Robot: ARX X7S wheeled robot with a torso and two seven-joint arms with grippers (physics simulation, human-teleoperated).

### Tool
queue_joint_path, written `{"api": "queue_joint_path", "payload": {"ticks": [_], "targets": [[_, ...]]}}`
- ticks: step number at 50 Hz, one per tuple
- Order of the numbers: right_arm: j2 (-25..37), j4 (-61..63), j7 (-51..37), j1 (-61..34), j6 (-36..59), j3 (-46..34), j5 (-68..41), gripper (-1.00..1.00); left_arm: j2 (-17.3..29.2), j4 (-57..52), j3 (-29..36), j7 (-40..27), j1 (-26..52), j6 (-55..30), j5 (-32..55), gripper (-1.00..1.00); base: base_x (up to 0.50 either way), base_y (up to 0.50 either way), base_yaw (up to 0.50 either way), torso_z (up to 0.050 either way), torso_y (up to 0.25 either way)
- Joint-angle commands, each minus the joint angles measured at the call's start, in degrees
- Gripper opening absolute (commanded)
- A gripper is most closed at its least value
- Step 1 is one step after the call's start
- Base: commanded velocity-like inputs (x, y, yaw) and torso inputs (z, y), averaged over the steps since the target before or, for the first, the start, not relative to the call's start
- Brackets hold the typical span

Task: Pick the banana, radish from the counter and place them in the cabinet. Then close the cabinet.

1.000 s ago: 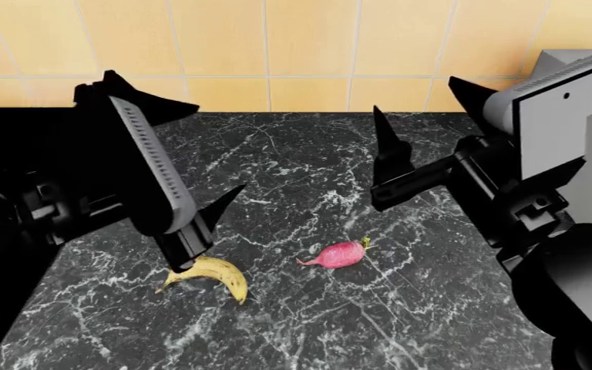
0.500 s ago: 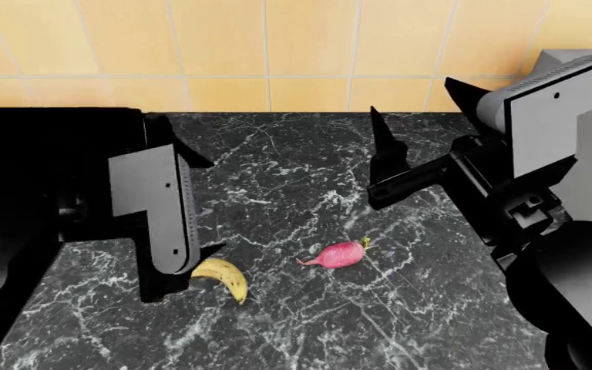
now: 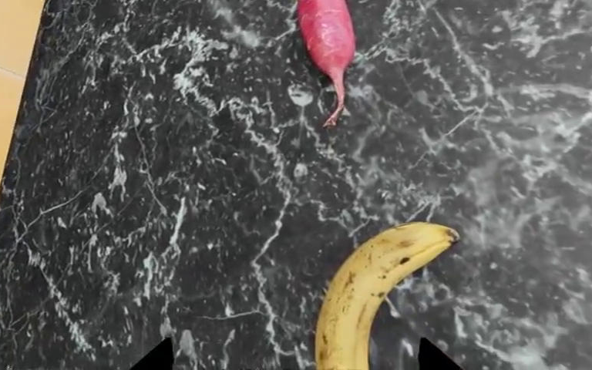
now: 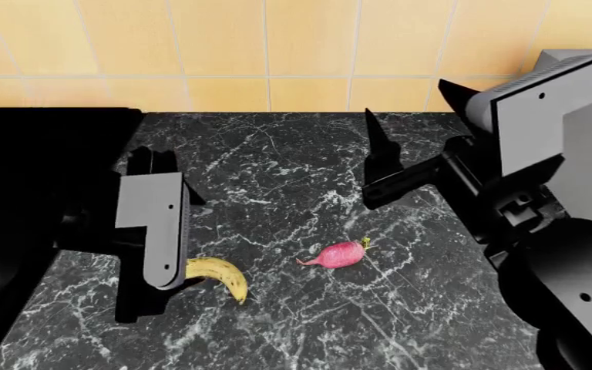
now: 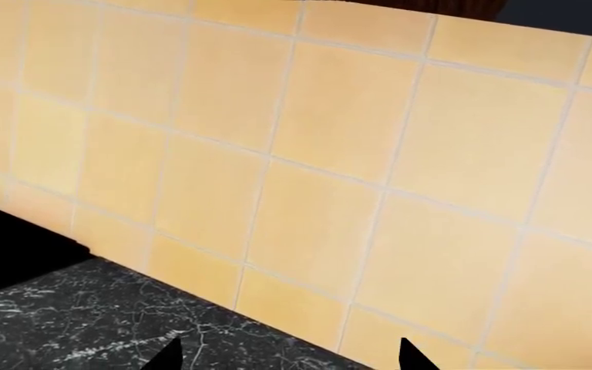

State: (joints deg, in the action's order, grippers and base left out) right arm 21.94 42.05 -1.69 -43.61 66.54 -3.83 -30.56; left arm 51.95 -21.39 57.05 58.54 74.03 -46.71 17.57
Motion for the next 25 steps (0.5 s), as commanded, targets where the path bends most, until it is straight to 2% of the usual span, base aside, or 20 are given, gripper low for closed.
{"api": "queue_joint_path", "payload": {"ticks": [1, 10, 25], "targets": [[-0.1, -1.0, -0.3, -0.4, -0.7, -1.4, 0.4, 1.00, -0.9, 3.1, 2.4, 2.9, 0.5, 2.1, -1.0, 1.00, 0.00, 0.00, 0.00, 0.000, 0.000], [-0.1, -2.4, -0.4, 0.1, -2.3, -2.8, 1.3, 1.00, -2.2, 5.6, 3.6, 3.6, 0.1, 3.5, -1.5, 1.00, 0.00, 0.00, 0.00, 0.000, 0.000], [0.2, -5.3, 0.0, 1.5, -5.7, -4.8, 2.8, 1.00, -8.4, 16.1, 7.7, 7.0, 3.2, 5.3, -5.0, 1.00, 0.00, 0.00, 0.00, 0.000, 0.000]]}}
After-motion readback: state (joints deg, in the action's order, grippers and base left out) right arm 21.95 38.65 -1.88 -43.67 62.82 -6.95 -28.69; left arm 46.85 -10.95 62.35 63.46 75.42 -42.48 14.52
